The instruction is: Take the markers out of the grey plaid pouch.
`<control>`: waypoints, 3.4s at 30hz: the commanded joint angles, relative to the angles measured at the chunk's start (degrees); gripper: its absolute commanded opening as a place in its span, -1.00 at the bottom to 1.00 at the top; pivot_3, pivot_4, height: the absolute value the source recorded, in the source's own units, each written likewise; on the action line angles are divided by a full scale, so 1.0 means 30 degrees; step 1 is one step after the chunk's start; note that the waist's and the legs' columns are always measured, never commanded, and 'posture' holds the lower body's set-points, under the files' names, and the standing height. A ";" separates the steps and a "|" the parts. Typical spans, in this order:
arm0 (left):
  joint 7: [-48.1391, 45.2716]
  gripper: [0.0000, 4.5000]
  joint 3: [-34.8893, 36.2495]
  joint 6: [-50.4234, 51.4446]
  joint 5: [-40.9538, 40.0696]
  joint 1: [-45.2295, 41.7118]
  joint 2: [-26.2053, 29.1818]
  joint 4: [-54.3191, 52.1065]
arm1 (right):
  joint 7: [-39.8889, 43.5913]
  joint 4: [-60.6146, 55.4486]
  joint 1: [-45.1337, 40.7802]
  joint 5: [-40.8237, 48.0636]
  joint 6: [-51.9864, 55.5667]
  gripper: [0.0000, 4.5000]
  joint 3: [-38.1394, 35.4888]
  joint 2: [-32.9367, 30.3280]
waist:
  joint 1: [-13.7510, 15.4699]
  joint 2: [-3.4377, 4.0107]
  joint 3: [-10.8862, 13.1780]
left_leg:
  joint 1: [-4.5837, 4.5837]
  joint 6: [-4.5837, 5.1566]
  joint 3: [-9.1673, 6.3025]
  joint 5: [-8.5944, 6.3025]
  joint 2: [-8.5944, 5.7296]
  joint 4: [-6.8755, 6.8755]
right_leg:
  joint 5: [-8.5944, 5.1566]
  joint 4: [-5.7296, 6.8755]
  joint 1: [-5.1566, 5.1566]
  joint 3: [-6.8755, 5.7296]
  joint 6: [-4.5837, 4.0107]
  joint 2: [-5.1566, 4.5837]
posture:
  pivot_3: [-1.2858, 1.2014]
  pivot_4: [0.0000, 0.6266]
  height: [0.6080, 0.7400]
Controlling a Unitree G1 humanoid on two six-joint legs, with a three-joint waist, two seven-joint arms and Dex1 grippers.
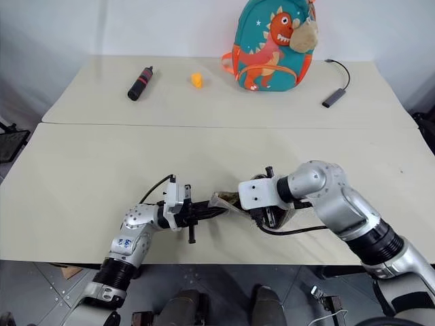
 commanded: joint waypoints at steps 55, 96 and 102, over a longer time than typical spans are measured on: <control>0.0386 -1.00 0.0180 0.0430 -0.0297 0.0107 0.0157 -0.0422 | -0.2453 -0.0488 0.0769 -0.4179 0.0225 -0.34 0.0785 0.0495 | 0.0043 -0.0001 -0.0002 | 0.0004 -0.0001 0.0004 0.0000 -0.0002 0.0010 | -0.0001 0.0010 0.0003 0.0002 -0.0002 -0.0002 | 0.03 -0.52 1.00; 0.0717 -1.00 -0.0003 0.0601 -0.0299 0.0406 -0.0038 -0.0791 | -0.2156 -0.0294 0.0398 -0.4960 0.0939 -0.49 0.0525 -0.0348 | 0.0053 -0.0005 0.0001 | 0.0011 -0.0002 0.0004 0.0000 0.0004 0.0005 | -0.0002 0.0009 0.0002 0.0005 -0.0006 -0.0003 | 0.03 -0.52 1.00; 0.0715 -1.00 0.0016 0.0585 -0.0293 0.0299 -0.0026 -0.0693 | -0.2033 -0.0006 0.0269 -0.5855 0.1049 -0.49 0.1273 0.0191 | 0.0041 -0.0005 0.0001 | 0.0010 -0.0002 0.0006 0.0000 0.0001 0.0005 | -0.0002 0.0008 0.0003 0.0005 -0.0005 -0.0002 | 0.03 -0.52 1.00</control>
